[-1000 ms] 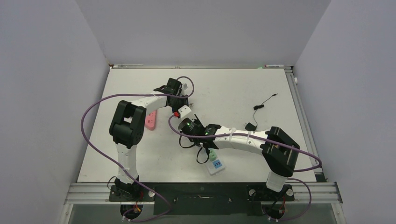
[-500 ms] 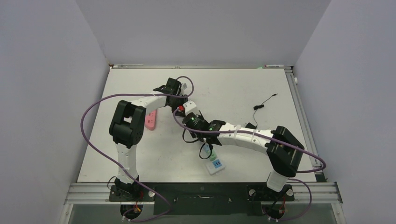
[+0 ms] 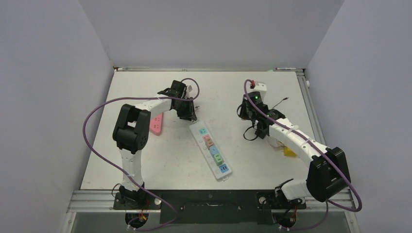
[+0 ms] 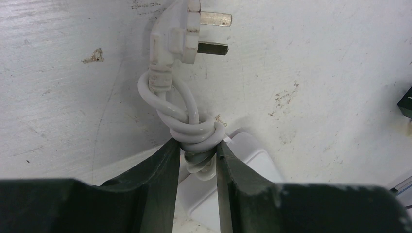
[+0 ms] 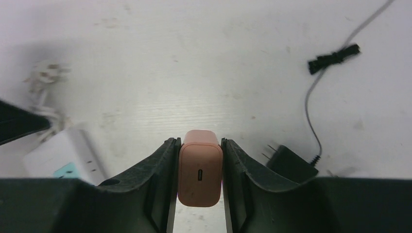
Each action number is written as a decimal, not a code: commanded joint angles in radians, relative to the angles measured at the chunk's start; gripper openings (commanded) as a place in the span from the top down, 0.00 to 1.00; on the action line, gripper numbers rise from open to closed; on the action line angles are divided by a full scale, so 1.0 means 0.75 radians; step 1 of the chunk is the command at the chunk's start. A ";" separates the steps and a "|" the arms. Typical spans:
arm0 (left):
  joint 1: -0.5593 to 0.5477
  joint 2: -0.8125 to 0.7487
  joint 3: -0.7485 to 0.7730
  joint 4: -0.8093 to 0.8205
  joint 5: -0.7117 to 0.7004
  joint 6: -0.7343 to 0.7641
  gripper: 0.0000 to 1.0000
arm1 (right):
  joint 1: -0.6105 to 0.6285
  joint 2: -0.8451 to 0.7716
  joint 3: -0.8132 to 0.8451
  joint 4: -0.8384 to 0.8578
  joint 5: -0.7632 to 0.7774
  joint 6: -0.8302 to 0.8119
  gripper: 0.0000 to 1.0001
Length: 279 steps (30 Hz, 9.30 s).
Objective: Pull the plug off the socket
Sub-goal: Place the plug at the center of the board, then remove the plug from the socket.
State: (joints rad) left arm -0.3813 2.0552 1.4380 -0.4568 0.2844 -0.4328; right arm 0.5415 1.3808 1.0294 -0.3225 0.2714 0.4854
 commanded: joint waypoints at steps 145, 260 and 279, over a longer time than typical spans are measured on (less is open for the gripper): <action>0.036 0.002 0.009 0.000 -0.107 0.054 1.00 | 0.623 0.428 0.141 -0.059 -0.059 -0.294 0.61; 0.071 0.029 0.016 -0.008 -0.102 0.053 1.00 | 0.382 0.261 -0.115 0.141 -0.380 -0.248 0.95; 0.077 0.031 0.015 -0.009 -0.105 0.053 1.00 | 0.741 0.368 0.022 -0.015 0.312 -0.349 0.95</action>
State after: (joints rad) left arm -0.3534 2.0537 1.4380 -0.4732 0.3168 -0.4335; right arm 1.0542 1.6417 0.9962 -0.2283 0.3531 0.2539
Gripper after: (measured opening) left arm 0.254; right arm 0.326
